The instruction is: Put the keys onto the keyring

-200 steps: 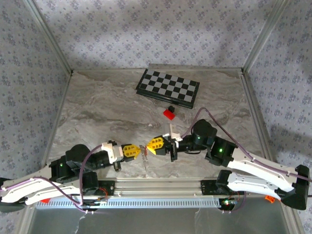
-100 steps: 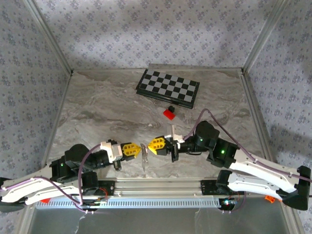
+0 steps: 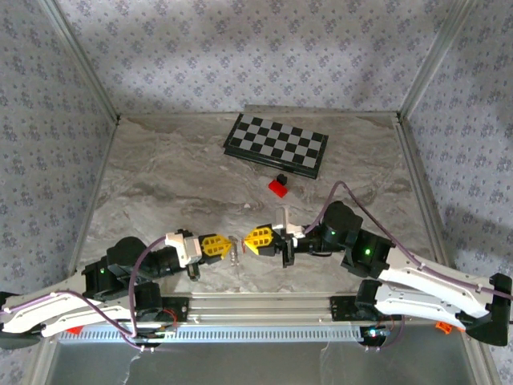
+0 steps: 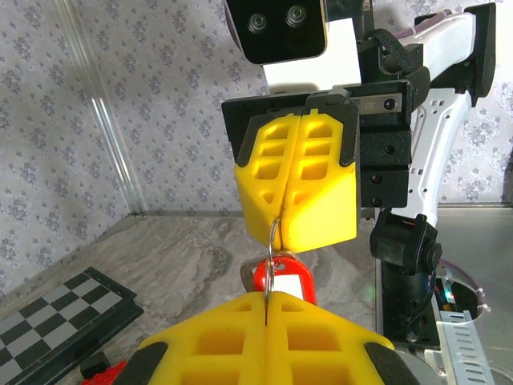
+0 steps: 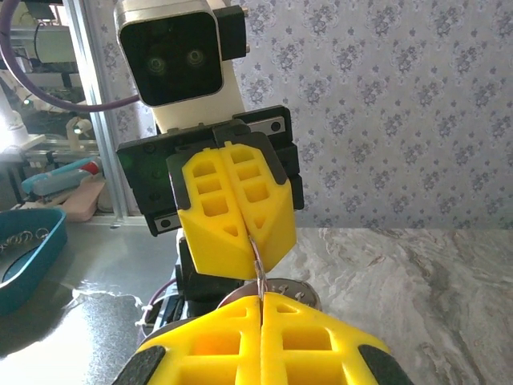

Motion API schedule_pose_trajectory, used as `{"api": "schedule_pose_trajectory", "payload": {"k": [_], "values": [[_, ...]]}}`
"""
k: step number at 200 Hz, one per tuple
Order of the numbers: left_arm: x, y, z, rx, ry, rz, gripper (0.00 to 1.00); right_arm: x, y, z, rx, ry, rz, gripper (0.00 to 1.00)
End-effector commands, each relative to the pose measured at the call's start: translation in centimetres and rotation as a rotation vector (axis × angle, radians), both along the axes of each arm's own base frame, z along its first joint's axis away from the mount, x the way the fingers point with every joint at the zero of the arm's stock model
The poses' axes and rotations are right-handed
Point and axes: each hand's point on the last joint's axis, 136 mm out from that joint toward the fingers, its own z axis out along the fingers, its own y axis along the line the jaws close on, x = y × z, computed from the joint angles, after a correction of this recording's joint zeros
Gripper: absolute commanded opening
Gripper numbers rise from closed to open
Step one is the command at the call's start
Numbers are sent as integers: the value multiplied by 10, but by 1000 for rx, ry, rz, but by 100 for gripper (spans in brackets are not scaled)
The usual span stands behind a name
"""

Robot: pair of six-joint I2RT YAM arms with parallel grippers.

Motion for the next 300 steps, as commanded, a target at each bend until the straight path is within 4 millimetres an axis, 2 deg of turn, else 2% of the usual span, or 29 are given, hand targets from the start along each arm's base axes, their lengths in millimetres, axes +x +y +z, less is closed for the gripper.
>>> {"api": "schedule_pose_trajectory", "payload": {"k": [1,91,300], "values": [[-2,-1,15,-55,-4,-8,0,-1,-1,14,52,-55,-9,0],[-2,0,16,-57,0,-10,0,-3,2,6,18,-80,-9,0],[-3,1,17,-54,1,-12,0,1,-1,8,42,-108,-40,0]]}}
